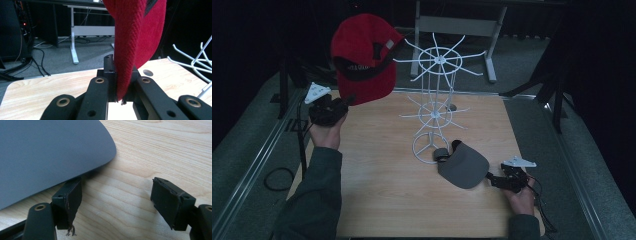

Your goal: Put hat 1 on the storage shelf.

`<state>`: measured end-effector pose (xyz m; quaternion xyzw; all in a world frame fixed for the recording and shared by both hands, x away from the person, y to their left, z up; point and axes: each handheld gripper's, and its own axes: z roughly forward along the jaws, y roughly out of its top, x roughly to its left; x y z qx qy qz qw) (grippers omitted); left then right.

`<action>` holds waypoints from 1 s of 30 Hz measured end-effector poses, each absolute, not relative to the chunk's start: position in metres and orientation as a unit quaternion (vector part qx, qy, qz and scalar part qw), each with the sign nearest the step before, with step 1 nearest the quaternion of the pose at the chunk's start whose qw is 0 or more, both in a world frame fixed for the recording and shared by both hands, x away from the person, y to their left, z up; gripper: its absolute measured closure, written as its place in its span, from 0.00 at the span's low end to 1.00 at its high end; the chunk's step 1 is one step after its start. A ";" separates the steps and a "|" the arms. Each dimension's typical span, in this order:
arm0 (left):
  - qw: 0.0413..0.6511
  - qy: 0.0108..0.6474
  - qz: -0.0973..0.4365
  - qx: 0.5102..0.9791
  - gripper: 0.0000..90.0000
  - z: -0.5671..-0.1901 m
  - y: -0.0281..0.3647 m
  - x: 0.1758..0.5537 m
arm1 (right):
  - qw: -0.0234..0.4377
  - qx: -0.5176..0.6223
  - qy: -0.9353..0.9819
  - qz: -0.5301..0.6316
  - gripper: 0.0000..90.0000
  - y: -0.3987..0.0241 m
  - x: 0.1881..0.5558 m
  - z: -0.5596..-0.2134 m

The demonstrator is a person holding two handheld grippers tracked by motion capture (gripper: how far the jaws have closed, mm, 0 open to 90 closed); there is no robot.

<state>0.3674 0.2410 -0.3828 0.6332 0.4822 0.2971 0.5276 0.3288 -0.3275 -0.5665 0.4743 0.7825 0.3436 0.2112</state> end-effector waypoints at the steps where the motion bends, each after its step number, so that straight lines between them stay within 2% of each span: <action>1: 0.528 0.482 0.299 0.633 0.95 -0.381 0.240 0.368 | 0.211 0.474 0.783 0.343 0.28 -0.328 0.329 -0.567; 15: 0.545 0.468 0.306 0.625 0.95 -0.361 0.230 0.369 | 0.211 0.474 0.782 0.344 0.28 -0.327 0.329 -0.567; 30: 0.564 0.475 0.291 0.609 0.95 -0.355 0.220 0.373 | 0.211 0.474 0.782 0.344 0.28 -0.327 0.329 -0.567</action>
